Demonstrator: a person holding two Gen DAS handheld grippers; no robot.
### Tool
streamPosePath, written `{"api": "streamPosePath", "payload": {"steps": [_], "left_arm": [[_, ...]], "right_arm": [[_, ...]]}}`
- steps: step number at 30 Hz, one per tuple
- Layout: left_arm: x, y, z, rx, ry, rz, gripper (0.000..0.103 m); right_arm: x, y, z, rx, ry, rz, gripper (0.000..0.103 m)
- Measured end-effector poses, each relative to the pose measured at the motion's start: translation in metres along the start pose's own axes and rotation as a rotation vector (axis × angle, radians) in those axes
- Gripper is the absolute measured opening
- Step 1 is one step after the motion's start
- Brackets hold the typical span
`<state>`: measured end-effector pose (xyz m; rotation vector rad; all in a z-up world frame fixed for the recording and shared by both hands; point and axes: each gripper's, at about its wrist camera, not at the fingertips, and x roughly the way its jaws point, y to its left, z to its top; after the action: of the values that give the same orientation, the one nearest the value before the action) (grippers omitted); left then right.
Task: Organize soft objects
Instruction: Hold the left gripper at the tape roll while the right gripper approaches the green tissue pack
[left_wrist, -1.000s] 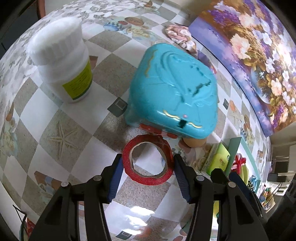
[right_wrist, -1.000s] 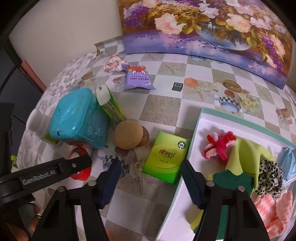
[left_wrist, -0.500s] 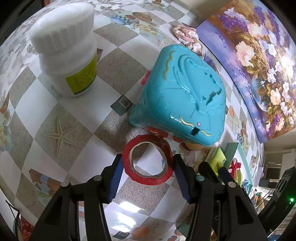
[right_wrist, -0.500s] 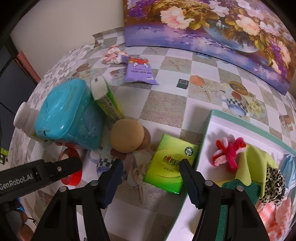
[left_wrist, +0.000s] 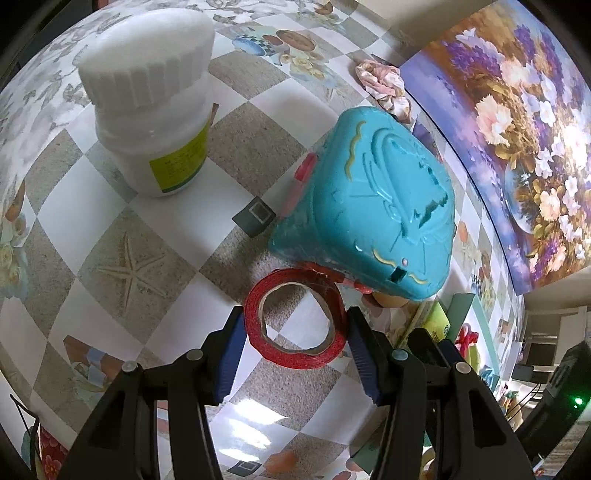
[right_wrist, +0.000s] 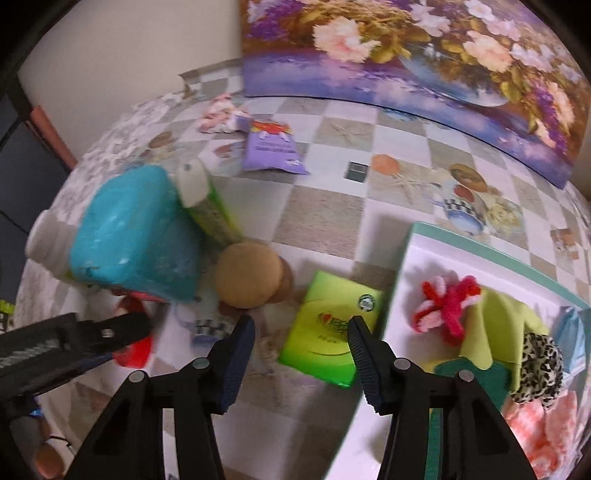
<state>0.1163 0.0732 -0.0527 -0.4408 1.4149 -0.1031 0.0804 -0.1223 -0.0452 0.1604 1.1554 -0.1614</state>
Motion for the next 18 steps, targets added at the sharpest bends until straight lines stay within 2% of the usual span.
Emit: {"api": "streamPosePath", "payload": {"steps": [3,13,18], "left_arm": [[-0.002,0.002,0.0,-0.007,-0.003,0.0,0.056],[-0.003,0.003,0.002,-0.021,-0.002,-0.008,0.056],[-0.003,0.005,0.004,-0.024,-0.003,-0.01,0.056]], "right_arm": [[0.0,-0.003,0.003,-0.004,-0.009,-0.037,0.055],[0.007,-0.013,0.022,0.036,-0.038,0.026,0.057],[0.014,-0.015,0.03,0.043,-0.036,0.026,0.058]]}}
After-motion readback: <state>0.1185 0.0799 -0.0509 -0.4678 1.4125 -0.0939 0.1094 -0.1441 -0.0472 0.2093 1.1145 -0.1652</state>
